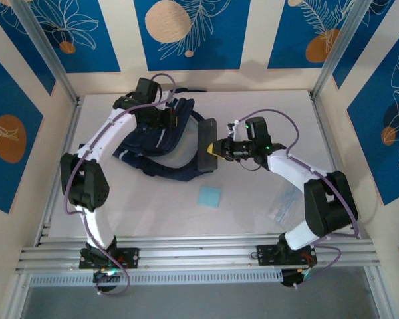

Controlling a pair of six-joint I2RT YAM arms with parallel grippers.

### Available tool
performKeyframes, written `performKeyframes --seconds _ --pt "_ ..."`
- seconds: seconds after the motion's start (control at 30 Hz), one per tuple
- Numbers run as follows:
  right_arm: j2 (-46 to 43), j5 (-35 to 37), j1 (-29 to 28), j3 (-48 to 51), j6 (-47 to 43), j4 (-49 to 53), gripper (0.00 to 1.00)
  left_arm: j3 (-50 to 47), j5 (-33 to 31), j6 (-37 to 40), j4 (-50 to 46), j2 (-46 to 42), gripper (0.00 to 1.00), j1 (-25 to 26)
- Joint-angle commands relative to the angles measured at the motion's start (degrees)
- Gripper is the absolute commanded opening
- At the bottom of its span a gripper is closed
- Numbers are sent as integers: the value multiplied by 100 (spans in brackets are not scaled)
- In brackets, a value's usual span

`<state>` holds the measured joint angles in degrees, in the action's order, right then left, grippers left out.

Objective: Pack the student bag
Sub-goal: Place the glasses case in the student bag, then move the loose stationery to the middle-right of the table.

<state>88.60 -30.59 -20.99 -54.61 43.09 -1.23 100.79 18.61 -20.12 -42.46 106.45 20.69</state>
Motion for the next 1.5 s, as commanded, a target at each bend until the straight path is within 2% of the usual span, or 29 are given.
performKeyframes --seconds 0.0,0.1,0.3,0.43,0.53,0.6,0.7,0.8,0.9,1.13,1.3,1.47 --pt "550 241 -311 -533 645 -745 0 213 1060 -540 669 -258 0 -90" --pt "1275 465 -569 -1089 1012 -1026 0 205 1157 -659 778 -354 0 -116" --pt "2810 403 -980 -2253 1885 -1956 0 102 1210 -734 949 -511 0 -153" --pt "3507 416 -1284 -3041 2158 -1924 1 -144 1226 -858 1220 -632 0 -204" --pt "3744 567 -1390 -3375 2189 -1492 9 -348 1233 -971 1437 -710 0 -276" --pt "3805 638 -1358 -3411 2283 -1373 22 -490 1234 -1032 1580 -744 0 -314" --pt "3629 812 -1257 -3134 2347 -1278 47 -619 1224 -1053 1686 -773 0 -337" --pt "3198 1125 -1140 -2796 2080 -737 69 -716 1226 -1069 1778 -801 0 -366" --pt "2704 1450 -1011 -2581 1650 4 74 -767 1266 -1103 1888 -801 0 -395" --pt "1549 2175 -617 -2281 292 2160 77 -870 1277 -1113 2048 -799 0 -399" --pt "950 3636 -160 -2145 -763 4204 89 -1062 1277 -1082 2123 -801 0 -398" --pt "357 4352 565 -1317 -852 4862 98 -1340 1201 -989 2224 -863 0 -398"
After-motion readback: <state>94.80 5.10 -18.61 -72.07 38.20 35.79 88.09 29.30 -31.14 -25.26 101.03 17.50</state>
